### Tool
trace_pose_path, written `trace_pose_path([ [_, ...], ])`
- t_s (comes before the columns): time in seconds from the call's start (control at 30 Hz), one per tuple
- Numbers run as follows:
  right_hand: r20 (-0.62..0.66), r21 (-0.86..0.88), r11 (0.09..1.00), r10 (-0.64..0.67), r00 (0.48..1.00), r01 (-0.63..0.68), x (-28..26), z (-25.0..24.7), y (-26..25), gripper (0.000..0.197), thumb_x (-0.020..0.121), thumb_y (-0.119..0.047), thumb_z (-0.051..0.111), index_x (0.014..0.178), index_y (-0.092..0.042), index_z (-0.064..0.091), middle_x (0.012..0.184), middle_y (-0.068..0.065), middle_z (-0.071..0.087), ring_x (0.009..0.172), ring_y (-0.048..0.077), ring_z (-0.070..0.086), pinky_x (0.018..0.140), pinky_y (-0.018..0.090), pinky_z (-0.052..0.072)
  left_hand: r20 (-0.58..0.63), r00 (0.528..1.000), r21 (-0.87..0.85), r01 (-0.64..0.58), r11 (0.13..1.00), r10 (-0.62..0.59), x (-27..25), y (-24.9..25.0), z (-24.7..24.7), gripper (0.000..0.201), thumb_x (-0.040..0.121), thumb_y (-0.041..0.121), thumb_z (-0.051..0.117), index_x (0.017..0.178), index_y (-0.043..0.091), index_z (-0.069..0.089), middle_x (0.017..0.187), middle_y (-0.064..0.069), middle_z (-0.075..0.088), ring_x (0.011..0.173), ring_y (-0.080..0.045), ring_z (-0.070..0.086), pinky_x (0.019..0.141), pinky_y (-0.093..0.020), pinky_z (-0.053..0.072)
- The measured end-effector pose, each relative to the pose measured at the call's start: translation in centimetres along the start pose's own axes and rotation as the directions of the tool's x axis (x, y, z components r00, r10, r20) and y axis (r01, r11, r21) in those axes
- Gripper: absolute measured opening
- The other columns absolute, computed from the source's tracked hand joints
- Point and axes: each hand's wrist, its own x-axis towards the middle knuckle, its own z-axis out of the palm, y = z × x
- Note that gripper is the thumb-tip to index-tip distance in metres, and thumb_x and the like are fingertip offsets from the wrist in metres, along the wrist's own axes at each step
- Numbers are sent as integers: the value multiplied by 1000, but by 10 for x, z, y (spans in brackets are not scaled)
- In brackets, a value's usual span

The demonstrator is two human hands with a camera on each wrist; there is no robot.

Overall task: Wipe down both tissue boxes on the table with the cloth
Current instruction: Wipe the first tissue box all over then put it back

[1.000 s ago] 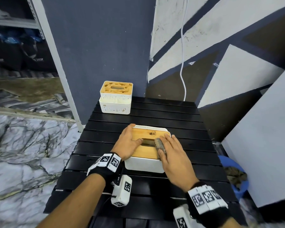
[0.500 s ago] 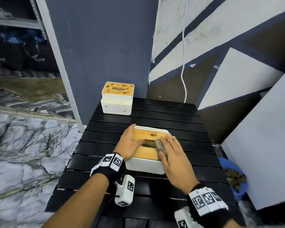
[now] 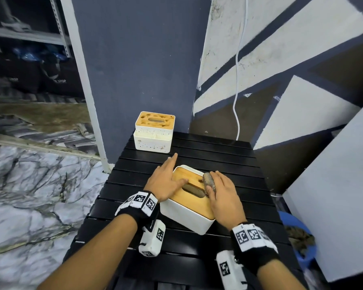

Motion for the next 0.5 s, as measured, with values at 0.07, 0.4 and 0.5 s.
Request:
trace_pose_path([
  [0.07,-83,3,997,78,994,-78,-9,6,-7,48,99,-33,38,144,-19,32,151,0,30,139,16,22,113,29,22,-180,982,-148,22,989,-49,-18,3,4,82,90,36,67,157,28,18,163,2,23,148,-21,25,119,-42,25],
  [0.4,-15,-47,999,13,1000,-14,-48,4,-24,50,100,-35,35,148,-25,24,156,-6,17,144,14,10,113,24,18,-245,924,-433,167,886,-294,-56,15,47,85,94,37,62,157,13,9,166,-2,-1,152,-19,7,119,-32,16],
  [0.5,74,-38,996,-81,994,84,-56,-6,-18,50,100,-37,35,148,-29,24,157,-12,14,145,8,4,113,18,9,-213,947,-322,165,932,-240,-38,12,43,87,93,37,63,157,11,9,166,-4,1,152,-20,9,119,-34,17],
])
